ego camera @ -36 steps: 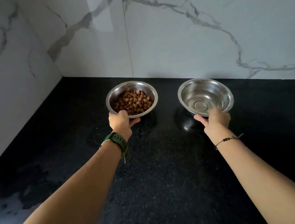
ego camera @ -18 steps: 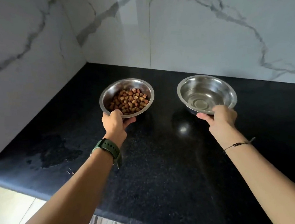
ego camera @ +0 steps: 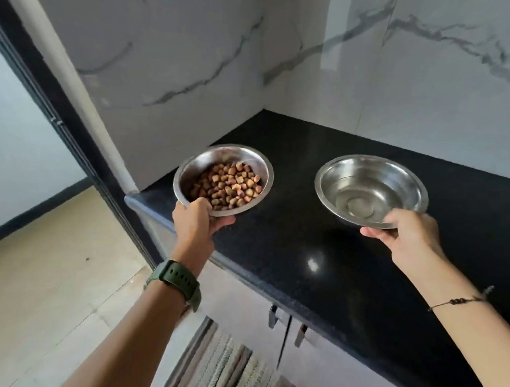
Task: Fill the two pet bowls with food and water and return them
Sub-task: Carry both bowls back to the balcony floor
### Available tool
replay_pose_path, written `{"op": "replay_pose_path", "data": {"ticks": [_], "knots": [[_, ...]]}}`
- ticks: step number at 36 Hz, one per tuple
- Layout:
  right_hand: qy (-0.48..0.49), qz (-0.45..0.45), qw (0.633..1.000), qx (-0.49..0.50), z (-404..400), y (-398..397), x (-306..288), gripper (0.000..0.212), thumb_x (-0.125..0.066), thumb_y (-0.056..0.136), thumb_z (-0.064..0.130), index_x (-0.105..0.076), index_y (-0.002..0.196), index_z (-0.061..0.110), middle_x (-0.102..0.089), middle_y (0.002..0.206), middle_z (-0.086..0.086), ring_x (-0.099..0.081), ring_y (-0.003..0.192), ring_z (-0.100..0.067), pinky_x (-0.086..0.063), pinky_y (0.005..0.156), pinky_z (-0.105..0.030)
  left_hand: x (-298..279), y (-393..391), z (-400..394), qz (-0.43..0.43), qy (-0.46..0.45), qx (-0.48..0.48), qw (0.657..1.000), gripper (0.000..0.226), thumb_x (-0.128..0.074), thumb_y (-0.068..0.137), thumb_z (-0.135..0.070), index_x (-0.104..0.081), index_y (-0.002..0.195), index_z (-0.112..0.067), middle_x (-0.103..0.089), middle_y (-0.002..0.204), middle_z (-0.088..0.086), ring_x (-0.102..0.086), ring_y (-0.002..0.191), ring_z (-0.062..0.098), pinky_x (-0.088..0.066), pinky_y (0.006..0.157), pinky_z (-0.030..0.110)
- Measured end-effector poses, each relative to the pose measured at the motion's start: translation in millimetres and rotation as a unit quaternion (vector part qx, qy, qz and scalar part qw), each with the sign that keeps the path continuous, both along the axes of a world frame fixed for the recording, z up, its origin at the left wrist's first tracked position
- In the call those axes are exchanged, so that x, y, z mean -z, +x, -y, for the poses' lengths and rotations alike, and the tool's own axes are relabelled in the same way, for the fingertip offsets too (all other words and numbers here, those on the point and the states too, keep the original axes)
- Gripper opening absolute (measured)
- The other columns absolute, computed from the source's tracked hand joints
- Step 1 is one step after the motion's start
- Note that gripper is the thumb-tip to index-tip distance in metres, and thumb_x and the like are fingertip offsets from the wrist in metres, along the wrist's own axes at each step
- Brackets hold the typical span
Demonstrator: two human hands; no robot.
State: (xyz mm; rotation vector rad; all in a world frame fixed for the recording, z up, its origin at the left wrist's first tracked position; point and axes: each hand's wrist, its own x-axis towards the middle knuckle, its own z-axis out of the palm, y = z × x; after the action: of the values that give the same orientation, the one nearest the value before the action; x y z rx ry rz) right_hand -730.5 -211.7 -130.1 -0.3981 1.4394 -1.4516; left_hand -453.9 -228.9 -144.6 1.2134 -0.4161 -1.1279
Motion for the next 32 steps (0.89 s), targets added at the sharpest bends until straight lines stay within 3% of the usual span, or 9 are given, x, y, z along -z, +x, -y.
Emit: {"op": "replay_pose_path", "data": {"ticks": [2, 5, 14, 16, 19, 24, 27, 32], "knots": [[-0.01, -0.009, 0.999, -0.049, -14, 19, -4, 0.047, -0.045, 0.08, -0.009, -0.048, 0.125, -0.002, -0.061, 0.106, -0.025, -0.067, 0.048, -0.027, -0.052, 0.045, -0.02, -2, 22, -29, 0.004, -0.005, -0.014, 1.0, 0.049, -0.037, 0.08, 0.011, -0.045, 0.124, -0.01, -0.056, 0.111, 0.011, -0.063, 0.096, 0.034, -0.058, 0.051, 0.028], [-0.027, -0.011, 0.993, -0.116, -37, 48, -8, 0.041, -0.043, 0.081, -0.009, -0.05, 0.121, -0.004, -0.061, 0.096, -0.022, -0.065, 0.053, -0.03, -0.053, 0.045, -0.021, -4, 52, -79, 0.016, -0.01, -0.034, 0.999, 0.053, -0.04, 0.079, 0.009, -0.046, 0.129, -0.007, -0.057, 0.115, 0.015, -0.063, 0.099, 0.035, -0.057, 0.053, 0.026], [-0.024, 0.021, 0.961, -0.274, -97, 152, -13, 0.025, -0.041, 0.081, -0.011, -0.056, 0.094, 0.005, -0.058, 0.089, -0.014, -0.059, 0.069, -0.027, -0.055, 0.044, -0.026, -12, 126, -224, 0.021, 0.02, -0.173, 0.985, 0.027, -0.038, 0.08, 0.012, -0.053, 0.093, -0.006, -0.057, 0.089, 0.013, -0.063, 0.076, 0.032, -0.057, 0.048, 0.025], [-0.031, 0.014, 0.95, -0.312, -110, 178, -11, 0.03, -0.04, 0.08, -0.012, -0.054, 0.1, 0.005, -0.058, 0.089, -0.013, -0.059, 0.068, -0.027, -0.056, 0.044, -0.028, -10, 143, -254, 0.018, 0.029, -0.218, 0.975, 0.026, -0.039, 0.08, 0.011, -0.054, 0.093, -0.005, -0.057, 0.09, 0.013, -0.063, 0.077, 0.034, -0.056, 0.046, 0.025], [-0.036, 0.012, 0.939, -0.342, -121, 205, -9, 0.048, -0.039, 0.077, -0.013, -0.051, 0.119, 0.008, -0.058, 0.089, -0.011, -0.059, 0.065, -0.026, -0.057, 0.045, -0.029, -6, 160, -285, 0.014, 0.041, -0.266, 0.963, 0.033, -0.041, 0.079, 0.01, -0.052, 0.108, 0.001, -0.057, 0.092, 0.013, -0.063, 0.08, 0.035, -0.055, 0.045, 0.025], [-0.001, 0.03, 0.908, -0.417, -142, 263, 1, 0.025, -0.04, 0.077, -0.013, -0.053, 0.094, 0.001, -0.056, 0.076, -0.011, -0.059, 0.055, -0.025, -0.054, 0.042, -0.024, 4, 191, -341, 0.04, 0.046, -0.364, 0.929, 0.041, -0.042, 0.08, 0.008, -0.05, 0.117, -0.007, -0.057, 0.098, 0.01, -0.063, 0.084, 0.032, -0.056, 0.047, 0.028], [0.01, 0.037, 0.895, -0.444, -146, 294, 12, 0.029, -0.043, 0.074, -0.012, -0.049, 0.099, 0.002, -0.054, 0.075, -0.01, -0.063, 0.044, -0.018, -0.053, 0.042, -0.025, 11, 205, -360, 0.036, 0.044, -0.407, 0.912, 0.04, -0.041, 0.08, 0.008, -0.05, 0.114, -0.01, -0.056, 0.097, 0.009, -0.062, 0.081, 0.029, -0.056, 0.046, 0.027], [0.0, 0.032, 0.864, -0.502, -143, 340, 25, 0.046, -0.043, 0.076, -0.013, -0.05, 0.119, 0.002, -0.059, 0.085, -0.012, -0.061, 0.067, -0.027, -0.055, 0.044, -0.028, 22, 230, -367, 0.024, 0.057, -0.459, 0.886, 0.041, -0.041, 0.079, 0.008, -0.05, 0.116, -0.01, -0.057, 0.097, 0.01, -0.063, 0.079, 0.031, -0.055, 0.046, 0.028]]}}
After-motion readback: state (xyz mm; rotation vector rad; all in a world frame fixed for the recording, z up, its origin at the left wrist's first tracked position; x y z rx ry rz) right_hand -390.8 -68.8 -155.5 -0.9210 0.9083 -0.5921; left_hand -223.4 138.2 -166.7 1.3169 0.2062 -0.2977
